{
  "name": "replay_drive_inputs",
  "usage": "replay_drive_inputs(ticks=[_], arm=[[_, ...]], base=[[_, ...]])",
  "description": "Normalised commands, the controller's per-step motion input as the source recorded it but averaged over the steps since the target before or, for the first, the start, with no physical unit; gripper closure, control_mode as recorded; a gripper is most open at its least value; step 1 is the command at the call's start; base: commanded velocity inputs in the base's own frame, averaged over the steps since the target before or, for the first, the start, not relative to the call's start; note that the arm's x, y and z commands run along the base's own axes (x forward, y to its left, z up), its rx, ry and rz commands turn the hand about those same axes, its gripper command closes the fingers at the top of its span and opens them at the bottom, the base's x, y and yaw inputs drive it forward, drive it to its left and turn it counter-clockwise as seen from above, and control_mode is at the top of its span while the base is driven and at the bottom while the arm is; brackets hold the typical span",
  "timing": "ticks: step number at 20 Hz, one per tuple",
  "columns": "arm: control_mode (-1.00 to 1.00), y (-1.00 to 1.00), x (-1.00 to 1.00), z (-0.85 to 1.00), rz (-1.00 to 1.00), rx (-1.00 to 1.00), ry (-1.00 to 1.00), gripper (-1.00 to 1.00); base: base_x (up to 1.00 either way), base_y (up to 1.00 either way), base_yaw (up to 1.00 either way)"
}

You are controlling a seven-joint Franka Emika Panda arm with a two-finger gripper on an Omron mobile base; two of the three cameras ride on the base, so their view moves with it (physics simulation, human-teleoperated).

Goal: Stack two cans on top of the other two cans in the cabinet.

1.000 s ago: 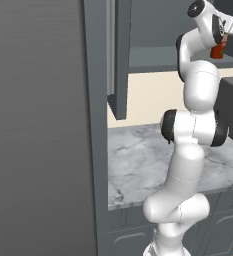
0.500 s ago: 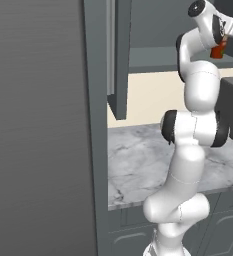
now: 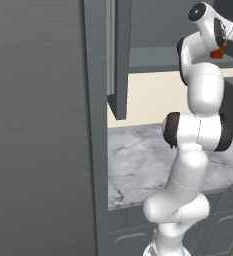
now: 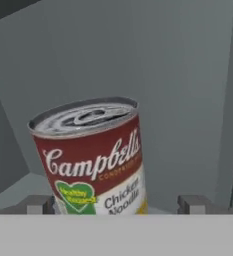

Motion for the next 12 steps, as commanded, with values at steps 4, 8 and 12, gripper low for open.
replay_drive_inputs(ticks=[4,8,12], arm=[[-1.00,0.34,-0.21,-0.22,0.00,0.00,-0.09,-1.00],[-1.00,0.46,-0.27,-0.15,0.02,0.00,-0.03,-1.00],[-1.00,0.39,-0.51,-0.15,0.23,0.00,0.00,-1.00]], base=[[0.00,0.00,0.00],[0.00,0.00,0.00],[0.00,0.00,0.00]])
